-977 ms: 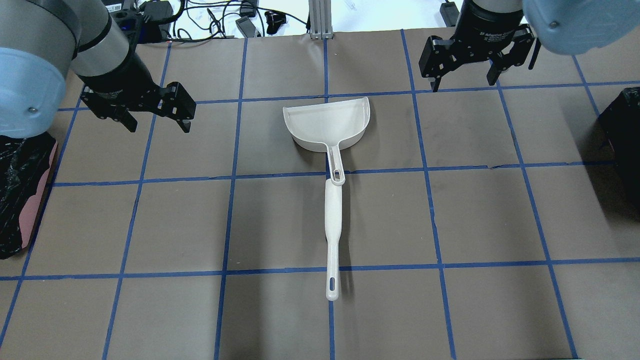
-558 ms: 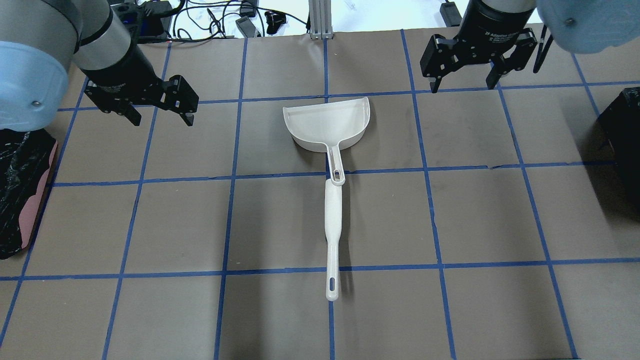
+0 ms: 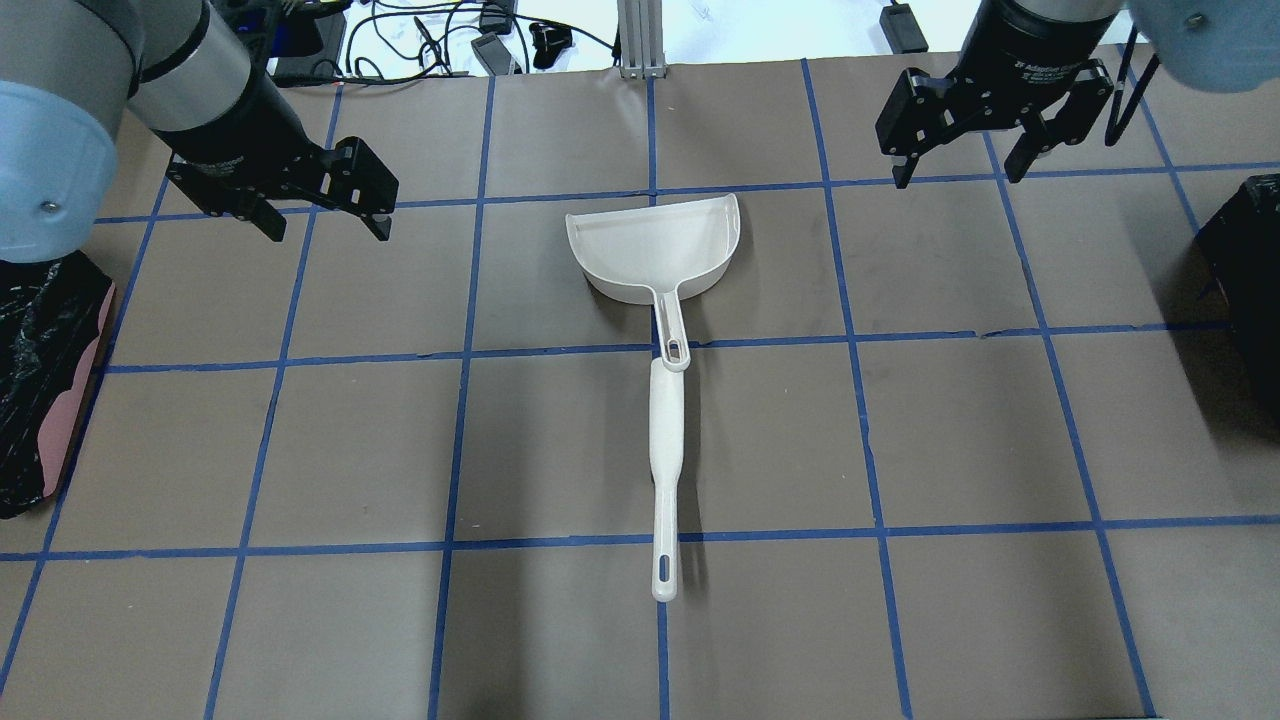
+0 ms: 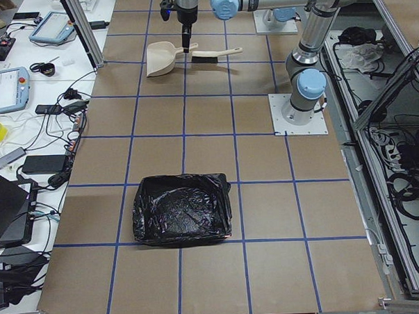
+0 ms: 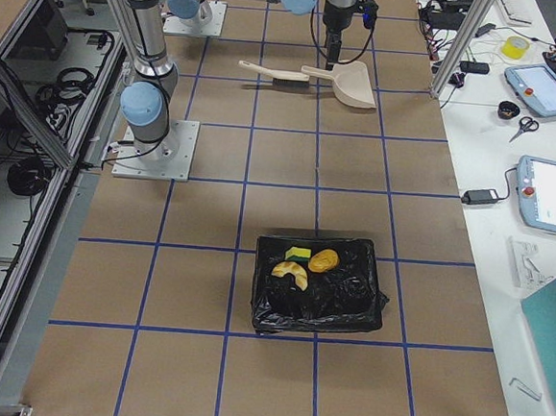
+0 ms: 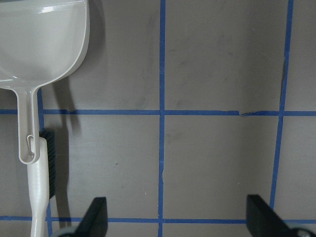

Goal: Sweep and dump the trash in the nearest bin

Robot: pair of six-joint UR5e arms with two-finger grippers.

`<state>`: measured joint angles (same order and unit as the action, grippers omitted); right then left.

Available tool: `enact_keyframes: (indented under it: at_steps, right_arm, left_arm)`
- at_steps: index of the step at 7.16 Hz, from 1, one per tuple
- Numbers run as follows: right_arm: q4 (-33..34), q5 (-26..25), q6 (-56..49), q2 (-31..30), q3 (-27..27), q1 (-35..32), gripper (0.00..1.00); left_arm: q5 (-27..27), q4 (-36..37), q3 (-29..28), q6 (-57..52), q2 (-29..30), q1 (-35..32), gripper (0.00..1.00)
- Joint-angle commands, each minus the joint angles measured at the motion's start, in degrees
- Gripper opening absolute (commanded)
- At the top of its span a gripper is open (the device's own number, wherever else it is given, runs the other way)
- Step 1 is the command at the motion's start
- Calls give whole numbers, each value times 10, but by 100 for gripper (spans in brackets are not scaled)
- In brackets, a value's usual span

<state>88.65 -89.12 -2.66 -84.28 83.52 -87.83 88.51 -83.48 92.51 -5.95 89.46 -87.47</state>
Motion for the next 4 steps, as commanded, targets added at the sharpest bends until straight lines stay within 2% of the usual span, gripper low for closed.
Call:
enact_keyframes:
  at_steps: [1,4]
  right_arm:
    - [-3,3,5,-1,1,0,100]
    - [-4,12,15,-8,2,-4,100]
  left_arm:
    - [14,0,3,-1,-3,0,100]
    - [16,-5,2,-1,-6,3,100]
